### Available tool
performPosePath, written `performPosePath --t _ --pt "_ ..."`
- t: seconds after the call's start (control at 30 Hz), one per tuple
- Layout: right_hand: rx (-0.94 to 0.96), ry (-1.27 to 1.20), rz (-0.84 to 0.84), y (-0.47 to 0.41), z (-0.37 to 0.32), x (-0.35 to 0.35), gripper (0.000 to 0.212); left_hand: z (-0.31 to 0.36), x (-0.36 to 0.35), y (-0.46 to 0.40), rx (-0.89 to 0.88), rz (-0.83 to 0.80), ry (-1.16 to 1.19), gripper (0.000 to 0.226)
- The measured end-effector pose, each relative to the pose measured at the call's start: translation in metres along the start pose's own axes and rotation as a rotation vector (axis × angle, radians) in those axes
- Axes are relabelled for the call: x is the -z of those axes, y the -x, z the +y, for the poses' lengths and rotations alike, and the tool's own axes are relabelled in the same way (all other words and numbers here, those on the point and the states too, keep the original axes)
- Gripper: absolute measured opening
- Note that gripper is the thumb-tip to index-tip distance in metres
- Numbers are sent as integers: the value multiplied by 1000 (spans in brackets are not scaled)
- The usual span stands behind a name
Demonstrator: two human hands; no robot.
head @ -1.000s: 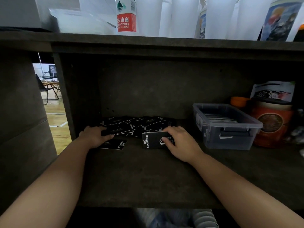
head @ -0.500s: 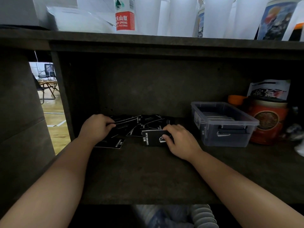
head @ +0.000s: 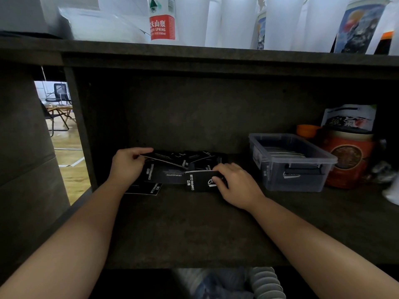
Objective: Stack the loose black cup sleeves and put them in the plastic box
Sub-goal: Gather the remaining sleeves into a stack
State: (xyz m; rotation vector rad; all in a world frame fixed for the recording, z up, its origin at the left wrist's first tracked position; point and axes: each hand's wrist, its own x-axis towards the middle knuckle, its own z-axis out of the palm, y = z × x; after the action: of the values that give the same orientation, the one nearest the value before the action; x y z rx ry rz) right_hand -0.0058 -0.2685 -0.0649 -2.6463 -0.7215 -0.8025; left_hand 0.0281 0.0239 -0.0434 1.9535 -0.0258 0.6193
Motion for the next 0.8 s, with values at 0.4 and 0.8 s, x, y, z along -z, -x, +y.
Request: performPosePath --t 0.4,0.8 --pt "-131 -40 -35 -1 -1 0 49 12 -15 11 92 -552 152 34" --pt "-61 14 -4 -1 6 -4 28 21 -49 29 -75 -855 -333 39"
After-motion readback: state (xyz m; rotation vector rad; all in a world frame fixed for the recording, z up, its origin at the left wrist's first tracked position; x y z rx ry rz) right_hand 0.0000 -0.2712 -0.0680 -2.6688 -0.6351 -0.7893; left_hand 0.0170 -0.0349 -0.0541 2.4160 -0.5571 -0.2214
